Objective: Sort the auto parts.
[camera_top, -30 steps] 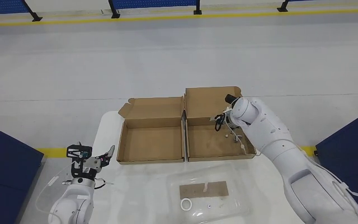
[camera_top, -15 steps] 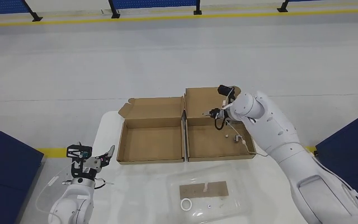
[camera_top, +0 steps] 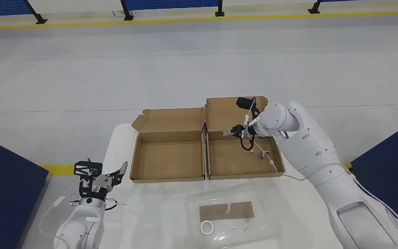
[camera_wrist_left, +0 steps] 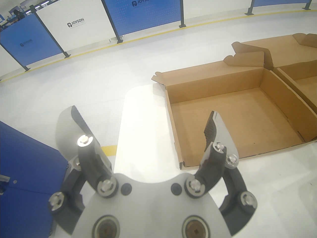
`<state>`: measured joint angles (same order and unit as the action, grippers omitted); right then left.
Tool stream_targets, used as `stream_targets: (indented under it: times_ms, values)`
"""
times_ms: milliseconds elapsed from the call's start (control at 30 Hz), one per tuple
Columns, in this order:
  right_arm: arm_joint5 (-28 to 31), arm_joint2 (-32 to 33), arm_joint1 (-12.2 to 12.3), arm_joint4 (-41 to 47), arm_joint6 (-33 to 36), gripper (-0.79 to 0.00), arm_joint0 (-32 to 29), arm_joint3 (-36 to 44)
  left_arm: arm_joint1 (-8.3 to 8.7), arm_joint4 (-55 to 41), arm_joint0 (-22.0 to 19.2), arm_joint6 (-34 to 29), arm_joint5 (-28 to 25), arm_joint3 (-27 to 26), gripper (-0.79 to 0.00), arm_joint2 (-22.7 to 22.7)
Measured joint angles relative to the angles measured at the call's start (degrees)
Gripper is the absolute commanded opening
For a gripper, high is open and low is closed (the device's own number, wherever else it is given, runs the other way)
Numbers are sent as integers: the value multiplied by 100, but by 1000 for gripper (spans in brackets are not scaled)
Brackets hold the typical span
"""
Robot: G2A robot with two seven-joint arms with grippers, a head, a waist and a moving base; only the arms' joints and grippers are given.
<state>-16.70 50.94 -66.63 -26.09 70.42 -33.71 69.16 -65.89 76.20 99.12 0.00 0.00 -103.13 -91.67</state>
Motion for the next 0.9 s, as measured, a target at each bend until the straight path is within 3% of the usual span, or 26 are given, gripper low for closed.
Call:
stream_targets:
  times_ms: [200,333,733,900]
  values:
    - [1706,134,172,-87,1281,0,102,703,0,0,0,0,0,0,0,0]
    - [2402,-6,265,-150,1776,0,59,1172,0,0,0,0,0,0,0,0]
    - [2515,-144,301,-165,1757,0,75,1223,0,0,0,0,0,0,0,0]
    - [3296,-1026,380,-163,1758,0,277,1723,0,0,0,0,0,0,0,0]
